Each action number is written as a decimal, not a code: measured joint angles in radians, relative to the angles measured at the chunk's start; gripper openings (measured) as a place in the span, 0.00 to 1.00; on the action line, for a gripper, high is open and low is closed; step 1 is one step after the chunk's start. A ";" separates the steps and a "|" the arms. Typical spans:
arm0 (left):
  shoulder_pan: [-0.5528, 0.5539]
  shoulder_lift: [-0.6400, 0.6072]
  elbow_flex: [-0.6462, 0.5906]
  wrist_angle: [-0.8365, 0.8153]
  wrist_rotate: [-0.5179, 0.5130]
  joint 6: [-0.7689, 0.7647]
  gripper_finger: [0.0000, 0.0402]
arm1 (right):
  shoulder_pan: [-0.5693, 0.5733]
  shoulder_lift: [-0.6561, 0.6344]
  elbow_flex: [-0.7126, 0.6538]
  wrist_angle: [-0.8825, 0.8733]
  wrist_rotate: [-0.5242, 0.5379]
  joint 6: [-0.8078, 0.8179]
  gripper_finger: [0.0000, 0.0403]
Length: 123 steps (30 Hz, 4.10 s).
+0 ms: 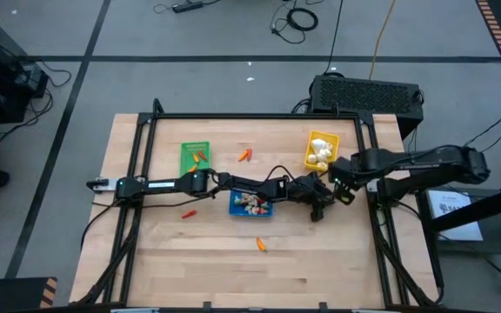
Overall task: Sort produce into baskets
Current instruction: Put the carrot into the green bin
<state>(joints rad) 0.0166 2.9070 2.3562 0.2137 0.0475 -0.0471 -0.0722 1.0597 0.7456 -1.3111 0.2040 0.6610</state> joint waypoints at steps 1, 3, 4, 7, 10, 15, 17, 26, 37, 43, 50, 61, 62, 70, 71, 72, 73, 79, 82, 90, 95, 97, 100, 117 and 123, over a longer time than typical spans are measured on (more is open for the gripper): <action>0.000 0.000 0.000 0.000 0.000 0.000 0.40 | -0.004 0.008 0.000 0.006 -0.009 -0.059 0.00; 0.000 0.000 0.000 0.000 0.000 0.000 0.40 | -0.010 0.031 0.001 0.003 -0.040 -0.147 0.00; 0.000 0.000 0.000 0.001 0.000 0.000 0.40 | -0.013 0.045 0.000 0.005 -0.054 -0.193 0.00; 0.000 0.000 0.000 0.002 0.000 0.000 0.40 | -0.013 0.098 -0.011 0.010 -0.097 -0.310 0.00; 0.000 0.000 0.000 0.001 0.000 0.000 0.40 | -0.013 0.156 -0.024 0.019 -0.102 -0.397 0.00; 0.000 0.000 0.000 0.002 0.000 0.002 0.40 | -0.020 0.229 -0.030 0.025 -0.099 -0.456 0.00; 0.000 0.000 0.000 0.002 0.000 0.002 0.40 | -0.037 0.235 -0.036 0.034 -0.071 -0.415 0.00; -0.005 0.000 0.000 -0.005 -0.001 0.000 0.40 | -0.205 0.164 -0.119 0.130 -0.169 -0.240 0.00; -0.007 0.000 0.000 -0.011 -0.001 -0.001 0.40 | -0.217 0.159 -0.145 0.169 -0.130 -0.114 0.00; -0.008 0.000 0.000 -0.011 -0.005 -0.001 0.40 | -0.224 0.254 -0.181 0.215 -0.182 -0.066 0.00; -0.008 0.000 0.000 -0.012 -0.005 -0.001 0.40 | -0.215 0.316 -0.181 0.209 -0.241 -0.002 0.00; -0.010 0.000 0.000 -0.012 -0.004 -0.002 0.40 | -0.208 0.323 -0.181 0.228 -0.211 0.012 0.00; -0.010 0.000 0.000 -0.012 -0.004 -0.002 0.40 | -0.208 0.323 -0.181 0.238 -0.211 0.011 0.00; -0.010 0.000 0.000 -0.013 -0.004 -0.003 0.40 | -0.207 0.323 -0.181 0.278 -0.255 -0.018 0.00; -0.010 0.000 0.000 -0.013 -0.004 -0.003 0.40 | -0.207 0.323 -0.181 0.285 -0.257 -0.019 0.00; -0.010 0.000 0.000 -0.013 -0.004 -0.002 0.40 | -0.207 0.323 -0.181 0.287 -0.257 -0.019 0.00; -0.010 0.000 0.000 -0.013 -0.004 -0.002 0.40 | -0.207 0.323 -0.181 0.287 -0.257 -0.019 0.00; -0.010 0.000 0.000 -0.013 -0.004 -0.001 0.40 | -0.207 0.305 -0.181 0.314 -0.260 -0.021 0.00; -0.010 0.000 0.000 -0.013 -0.003 -0.001 0.40 | -0.207 0.275 -0.181 0.332 -0.263 -0.012 0.00; -0.010 0.000 0.000 -0.014 -0.003 0.000 0.40 | -0.209 0.202 -0.181 0.234 -0.244 0.015 0.00; -0.010 0.000 0.000 -0.018 -0.002 -0.001 0.40 | -0.209 0.124 -0.178 0.199 -0.158 0.068 0.00; -0.011 0.000 0.000 -0.018 -0.002 -0.001 0.40 | -0.209 0.088 -0.161 0.181 -0.140 0.075 0.00; -0.011 0.000 0.000 -0.019 0.001 -0.001 0.40 | -0.209 0.044 -0.106 0.114 -0.089 0.084 0.00; -0.011 0.000 0.000 -0.030 0.000 -0.003 0.39 | -0.060 0.025 0.362 -0.164 0.079 0.043 0.00; -0.011 0.000 0.000 -0.033 -0.026 -0.005 0.27 | 0.068 0.025 0.471 -0.117 0.079 0.092 0.00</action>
<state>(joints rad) 0.0059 2.9074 2.3562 0.1810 0.0217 -0.0520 -0.0038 1.0843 1.2163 -1.4281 0.2832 0.7535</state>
